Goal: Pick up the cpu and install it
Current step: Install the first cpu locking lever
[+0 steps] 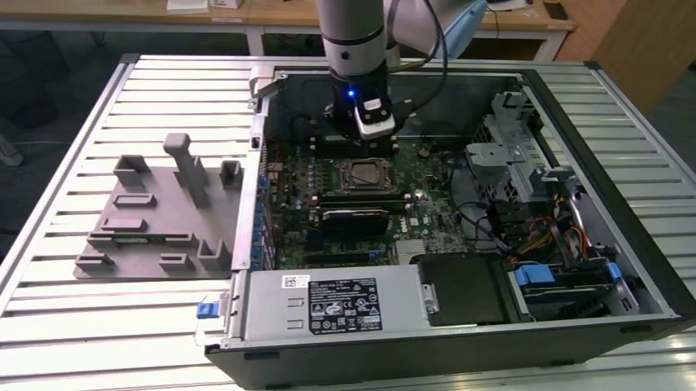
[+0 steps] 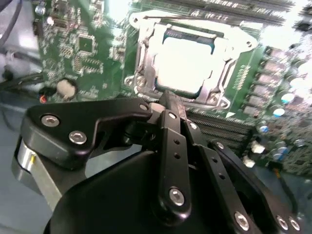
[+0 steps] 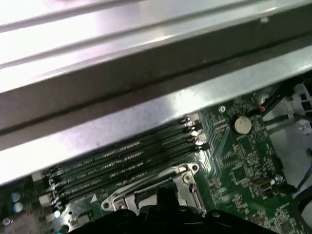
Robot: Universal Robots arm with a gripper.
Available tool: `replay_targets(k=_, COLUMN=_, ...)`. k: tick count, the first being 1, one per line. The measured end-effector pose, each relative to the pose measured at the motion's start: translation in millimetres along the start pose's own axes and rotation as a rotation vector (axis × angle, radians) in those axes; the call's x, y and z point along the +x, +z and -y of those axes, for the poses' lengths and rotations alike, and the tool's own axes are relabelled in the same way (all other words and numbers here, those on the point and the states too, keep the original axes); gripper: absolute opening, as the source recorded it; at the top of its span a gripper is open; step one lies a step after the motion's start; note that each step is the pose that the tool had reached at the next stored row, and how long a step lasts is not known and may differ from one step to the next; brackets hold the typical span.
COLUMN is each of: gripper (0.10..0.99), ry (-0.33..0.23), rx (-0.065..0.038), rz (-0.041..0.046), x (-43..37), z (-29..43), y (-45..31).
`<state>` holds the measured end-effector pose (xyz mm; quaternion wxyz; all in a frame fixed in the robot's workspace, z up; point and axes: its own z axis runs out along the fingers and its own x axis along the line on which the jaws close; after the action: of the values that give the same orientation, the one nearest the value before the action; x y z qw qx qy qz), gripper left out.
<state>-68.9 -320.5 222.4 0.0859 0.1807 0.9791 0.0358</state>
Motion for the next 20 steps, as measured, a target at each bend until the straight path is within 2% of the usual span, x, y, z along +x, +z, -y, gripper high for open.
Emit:
replay_targets(k=3, gripper=0.106, ry=-0.002, rx=0.025, rz=-0.0206, x=-2.9, z=-0.1, y=0.6)
replay_targets(k=5, gripper=0.106, ry=-0.002, rx=0.033, rz=-0.031, x=-5.2, z=2.1, y=1.1)
replay_targets(k=11, gripper=0.106, ry=-0.003, rx=0.041, rz=-0.047, x=-10.5, z=13.1, y=4.1)
replay_targets(k=15, gripper=0.106, ry=-0.025, rx=0.047, rz=-0.0648, x=-11.2, z=13.6, y=8.0)
replay_targets(k=20, gripper=0.106, ry=-0.068, rx=0.052, rz=-0.0788, x=-11.8, z=13.4, y=10.7)
